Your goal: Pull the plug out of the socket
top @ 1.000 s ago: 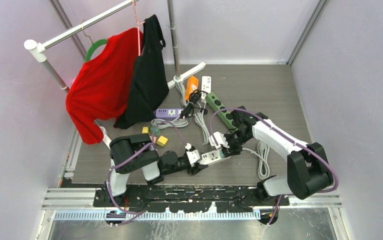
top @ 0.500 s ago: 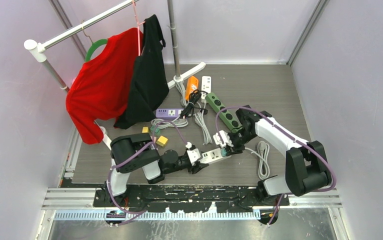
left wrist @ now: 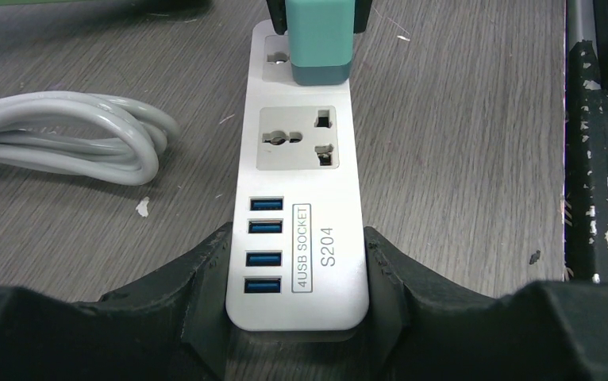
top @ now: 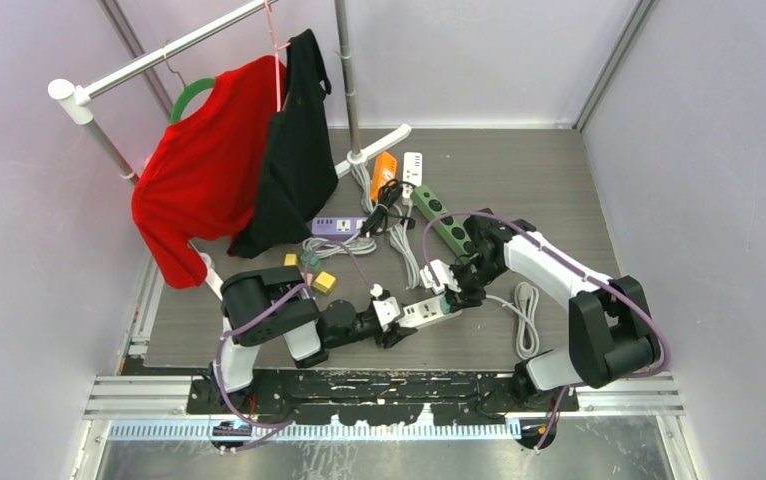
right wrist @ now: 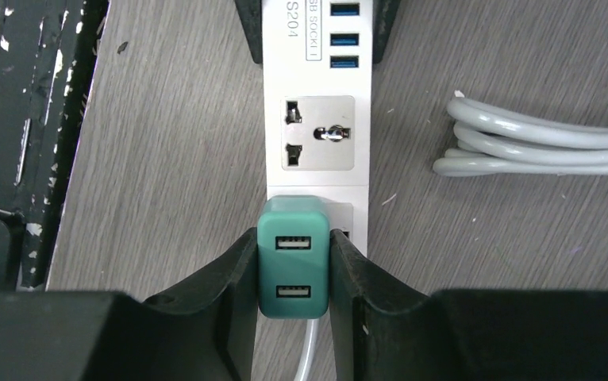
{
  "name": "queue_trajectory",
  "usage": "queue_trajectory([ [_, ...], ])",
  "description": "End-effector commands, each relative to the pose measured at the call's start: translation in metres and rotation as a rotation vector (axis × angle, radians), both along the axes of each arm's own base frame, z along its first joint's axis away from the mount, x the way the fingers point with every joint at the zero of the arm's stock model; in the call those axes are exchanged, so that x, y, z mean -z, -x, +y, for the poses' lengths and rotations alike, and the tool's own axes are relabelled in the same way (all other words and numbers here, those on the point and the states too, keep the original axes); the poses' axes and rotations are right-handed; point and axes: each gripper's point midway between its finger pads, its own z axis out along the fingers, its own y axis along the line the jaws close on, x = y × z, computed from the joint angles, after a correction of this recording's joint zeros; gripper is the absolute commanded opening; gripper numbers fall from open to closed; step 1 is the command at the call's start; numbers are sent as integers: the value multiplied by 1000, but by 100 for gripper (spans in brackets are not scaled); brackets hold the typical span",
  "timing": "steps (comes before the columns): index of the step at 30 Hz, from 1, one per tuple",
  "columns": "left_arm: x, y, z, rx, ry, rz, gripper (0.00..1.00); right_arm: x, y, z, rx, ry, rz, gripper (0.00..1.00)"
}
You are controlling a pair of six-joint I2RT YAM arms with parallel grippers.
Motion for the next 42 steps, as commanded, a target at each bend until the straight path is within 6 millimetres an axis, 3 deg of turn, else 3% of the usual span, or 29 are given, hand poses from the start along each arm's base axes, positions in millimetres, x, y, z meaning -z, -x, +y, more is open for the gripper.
queue_trajectory([
  [1,21,-1,10,-16,-71,14,0,0,-14,7,125,30,21,1],
  [8,22,-1,10,-15,-72,14,0,-1,-32,-24,232,97,-7,1],
  [12,21,-1,10,-15,-71,15,0,5,-11,-38,89,84,-2,1],
  [16,21,-1,10,-13,-70,14,0,2,18,-33,-120,-1,16,1],
  [21,21,-1,10,-11,-71,17,0,-13,34,-9,-156,-143,60,1],
  [24,22,-1,9,-12,-70,16,0,-19,24,8,-58,-147,79,1],
  [27,22,-1,9,-12,-70,17,0,-19,8,12,56,-115,82,1],
  [35,22,0,9,-9,-70,19,0,-23,-25,-13,251,-3,35,1],
  [39,22,-1,9,-9,-70,19,0,-22,-13,-28,167,-7,17,1],
  [42,22,-1,9,-8,-70,19,0,-19,6,-26,46,-54,27,1],
])
